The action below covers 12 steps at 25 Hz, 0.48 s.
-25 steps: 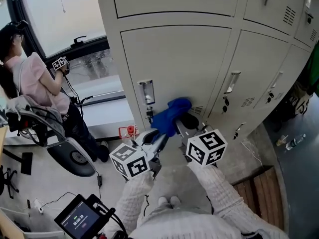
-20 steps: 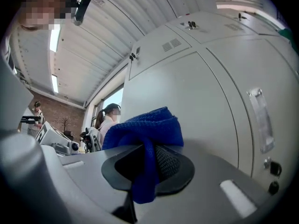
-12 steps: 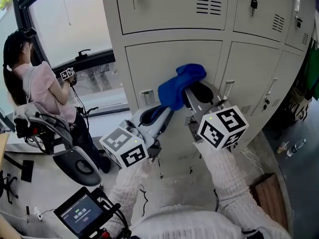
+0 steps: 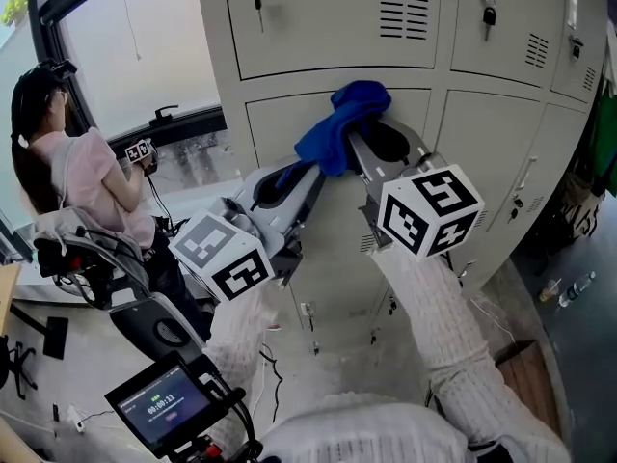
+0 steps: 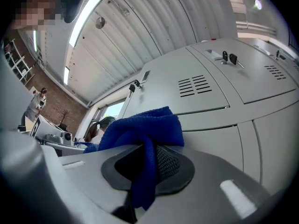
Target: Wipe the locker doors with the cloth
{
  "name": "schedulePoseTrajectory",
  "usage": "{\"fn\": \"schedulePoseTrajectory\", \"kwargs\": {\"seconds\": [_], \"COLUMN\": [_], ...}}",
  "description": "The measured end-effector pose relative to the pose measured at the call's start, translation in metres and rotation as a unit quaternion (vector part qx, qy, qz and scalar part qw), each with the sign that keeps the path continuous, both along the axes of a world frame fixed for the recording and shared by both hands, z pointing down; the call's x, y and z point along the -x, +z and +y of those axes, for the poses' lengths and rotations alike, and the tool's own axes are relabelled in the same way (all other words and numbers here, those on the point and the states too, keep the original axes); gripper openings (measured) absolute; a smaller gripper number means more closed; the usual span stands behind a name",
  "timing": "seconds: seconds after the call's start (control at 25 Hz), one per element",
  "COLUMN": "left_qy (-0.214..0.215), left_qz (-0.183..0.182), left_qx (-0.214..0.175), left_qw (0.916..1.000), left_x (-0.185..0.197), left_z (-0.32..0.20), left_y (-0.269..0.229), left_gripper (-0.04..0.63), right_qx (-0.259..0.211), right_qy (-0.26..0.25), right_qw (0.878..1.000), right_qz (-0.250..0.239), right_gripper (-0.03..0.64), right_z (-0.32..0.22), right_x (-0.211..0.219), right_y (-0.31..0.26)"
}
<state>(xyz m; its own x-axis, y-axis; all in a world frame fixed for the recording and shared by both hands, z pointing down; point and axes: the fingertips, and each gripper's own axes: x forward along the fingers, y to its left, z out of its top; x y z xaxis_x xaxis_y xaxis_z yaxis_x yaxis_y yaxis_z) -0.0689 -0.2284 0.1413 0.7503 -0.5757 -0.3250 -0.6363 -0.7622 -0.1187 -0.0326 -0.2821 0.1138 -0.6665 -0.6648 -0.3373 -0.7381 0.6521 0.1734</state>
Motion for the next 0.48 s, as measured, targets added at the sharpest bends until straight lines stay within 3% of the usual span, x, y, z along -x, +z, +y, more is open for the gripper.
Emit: {"fn": "schedulePoseTrajectory", "kwargs": {"seconds": [0.48], "left_qy": [-0.006], "left_qz": [-0.001], "left_qx": [0.004], "left_qw": [1.0], "left_x": [0.002], "left_z": [-0.0027], "left_y": [0.0041], "left_gripper": [0.006], "right_qx": [0.002], "right_qy": [-0.006], "right_qw": [1.0], "right_qz": [0.013], "right_gripper": [0.052], "right_z": [0.0047], "right_x": [0.0056], "right_y": [0.0012]}}
